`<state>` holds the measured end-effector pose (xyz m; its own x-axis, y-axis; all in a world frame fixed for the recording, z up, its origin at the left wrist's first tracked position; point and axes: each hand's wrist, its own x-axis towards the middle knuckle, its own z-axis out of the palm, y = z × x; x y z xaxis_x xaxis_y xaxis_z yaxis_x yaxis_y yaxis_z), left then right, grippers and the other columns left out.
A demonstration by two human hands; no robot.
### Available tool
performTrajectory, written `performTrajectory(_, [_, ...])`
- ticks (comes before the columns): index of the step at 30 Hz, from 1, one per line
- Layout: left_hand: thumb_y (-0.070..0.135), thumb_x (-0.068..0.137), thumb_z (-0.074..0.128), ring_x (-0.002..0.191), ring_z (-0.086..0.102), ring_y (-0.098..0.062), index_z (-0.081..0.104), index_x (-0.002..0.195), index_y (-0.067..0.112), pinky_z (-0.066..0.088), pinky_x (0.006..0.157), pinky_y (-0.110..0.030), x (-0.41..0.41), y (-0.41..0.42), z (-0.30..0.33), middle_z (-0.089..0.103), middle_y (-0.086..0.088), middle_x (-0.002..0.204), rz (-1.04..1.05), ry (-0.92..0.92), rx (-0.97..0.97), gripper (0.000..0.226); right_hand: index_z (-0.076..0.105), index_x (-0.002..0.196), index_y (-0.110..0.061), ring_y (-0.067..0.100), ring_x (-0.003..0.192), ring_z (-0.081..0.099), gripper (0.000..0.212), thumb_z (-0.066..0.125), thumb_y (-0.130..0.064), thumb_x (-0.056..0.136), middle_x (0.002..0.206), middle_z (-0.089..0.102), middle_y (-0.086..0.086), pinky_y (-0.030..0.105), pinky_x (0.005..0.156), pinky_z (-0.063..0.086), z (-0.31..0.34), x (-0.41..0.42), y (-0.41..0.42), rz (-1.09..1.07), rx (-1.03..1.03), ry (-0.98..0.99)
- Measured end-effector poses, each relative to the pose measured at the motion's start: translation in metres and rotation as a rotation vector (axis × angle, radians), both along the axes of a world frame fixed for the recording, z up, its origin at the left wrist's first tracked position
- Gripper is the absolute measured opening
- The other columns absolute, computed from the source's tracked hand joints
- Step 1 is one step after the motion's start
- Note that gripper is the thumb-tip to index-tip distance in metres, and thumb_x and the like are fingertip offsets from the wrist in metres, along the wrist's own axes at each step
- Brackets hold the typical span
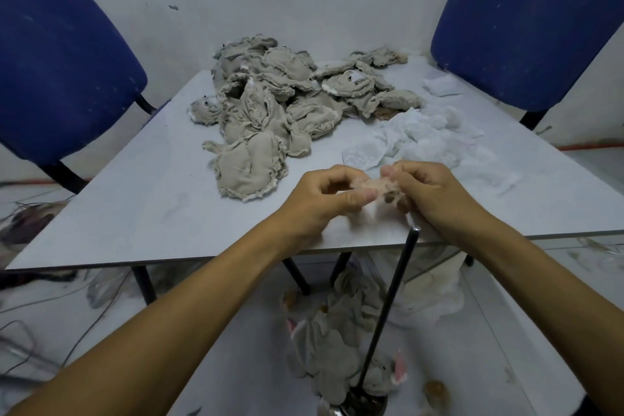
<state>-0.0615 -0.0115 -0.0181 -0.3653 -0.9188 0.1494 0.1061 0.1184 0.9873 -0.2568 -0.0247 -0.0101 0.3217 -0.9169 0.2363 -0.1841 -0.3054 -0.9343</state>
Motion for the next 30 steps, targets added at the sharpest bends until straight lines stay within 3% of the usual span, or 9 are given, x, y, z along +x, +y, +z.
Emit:
performTrajectory(4, [0.022, 0.075, 0.077, 0.08, 0.049, -0.025, 0.068, 0.075, 0.017, 0.041, 0.077, -0.036, 0.001, -0.002, 0.001, 0.058, -0.006, 0.08, 0.03, -0.004, 0.068, 0.01, 0.05, 0.044, -0.028, 0.002, 0.042, 0.037, 0.059, 0.046, -0.039, 0.102, 0.042, 0.042, -0.013, 0.018, 0.048, 0.027, -0.007, 0.016, -0.005, -0.119, -0.077, 0.239])
performTrajectory(8, [0.012, 0.078, 0.066, 0.065, 0.048, -0.017, 0.059, 0.077, 0.016, 0.041, 0.062, -0.028, -0.002, 0.004, 0.002, 0.054, -0.006, 0.068, 0.165, -0.16, -0.004, 0.008, 0.052, 0.06, -0.007, 0.002, 0.043, 0.042, 0.068, 0.037, -0.066, 0.091, 0.048, 0.048, -0.006, 0.016, 0.046, 0.031, -0.003, 0.012, -0.002, -0.001, 0.064, 0.211])
performTrajectory(9, [0.012, 0.076, 0.064, 0.062, 0.046, -0.018, 0.057, 0.076, 0.016, 0.038, 0.059, -0.029, -0.002, 0.006, 0.002, 0.052, -0.01, 0.068, 0.193, -0.176, -0.017, 0.008, 0.056, 0.065, -0.005, 0.004, 0.049, 0.05, 0.066, 0.047, -0.063, 0.093, 0.055, 0.055, -0.001, 0.017, 0.05, 0.037, 0.001, 0.008, -0.001, 0.091, 0.092, 0.177])
performTrajectory(12, [0.009, 0.072, 0.063, 0.061, 0.04, -0.019, 0.055, 0.074, 0.012, 0.031, 0.058, -0.031, -0.004, 0.009, 0.002, 0.048, -0.012, 0.065, 0.232, -0.18, -0.041, 0.009, 0.07, 0.079, -0.006, 0.01, 0.07, 0.058, 0.026, 0.067, -0.03, 0.088, 0.077, 0.068, 0.013, 0.021, 0.063, 0.043, 0.005, 0.0, 0.002, 0.212, 0.071, 0.172])
performTrajectory(16, [0.001, 0.071, 0.063, 0.062, 0.041, -0.014, 0.053, 0.073, 0.015, 0.032, 0.057, -0.028, -0.008, 0.01, 0.001, 0.048, -0.001, 0.065, 0.218, -0.303, -0.143, 0.017, 0.062, 0.075, 0.003, 0.012, 0.064, 0.057, 0.011, 0.066, 0.003, 0.085, 0.067, 0.061, 0.008, 0.02, 0.062, 0.043, 0.0, 0.007, 0.004, 0.032, -0.008, 0.088])
performTrajectory(21, [0.01, 0.074, 0.067, 0.068, 0.053, -0.018, 0.056, 0.076, 0.01, 0.045, 0.063, -0.028, -0.009, 0.013, 0.006, 0.056, -0.004, 0.074, 0.105, -0.175, -0.069, 0.011, 0.057, 0.066, -0.007, 0.014, 0.06, 0.051, 0.021, 0.074, 0.001, 0.077, 0.059, 0.054, 0.0, 0.025, 0.057, 0.039, -0.004, 0.007, 0.009, -0.1, -0.047, 0.075])
performTrajectory(24, [0.009, 0.088, 0.069, 0.067, 0.059, -0.019, 0.06, 0.079, 0.01, 0.05, 0.063, -0.029, -0.012, 0.012, 0.0, 0.061, -0.006, 0.081, 0.175, -0.276, -0.139, 0.013, 0.052, 0.066, -0.006, 0.013, 0.06, 0.041, 0.028, 0.076, -0.014, 0.079, 0.058, 0.045, -0.004, 0.029, 0.058, 0.032, -0.009, 0.012, 0.013, -0.203, -0.122, 0.137])
performTrajectory(28, [0.03, 0.079, 0.072, 0.099, 0.058, -0.013, 0.058, 0.095, 0.031, 0.05, 0.085, -0.024, -0.01, 0.008, -0.003, 0.056, -0.003, 0.109, 0.316, -0.291, -0.19, 0.021, 0.054, 0.076, -0.005, 0.017, 0.061, 0.048, 0.025, 0.077, -0.012, 0.083, 0.065, 0.05, 0.0, 0.041, 0.058, 0.039, -0.003, 0.01, 0.015, -0.131, -0.098, 0.104])
performTrajectory(30, [0.036, 0.079, 0.067, 0.097, 0.06, -0.017, 0.062, 0.097, 0.033, 0.05, 0.088, -0.032, -0.012, 0.006, 0.002, 0.06, -0.006, 0.108, 0.241, -0.217, -0.065, 0.019, 0.055, 0.082, -0.007, 0.02, 0.06, 0.056, 0.022, 0.076, -0.011, 0.085, 0.073, 0.055, 0.0, 0.045, 0.056, 0.046, -0.003, 0.009, 0.018, -0.116, -0.091, 0.07])
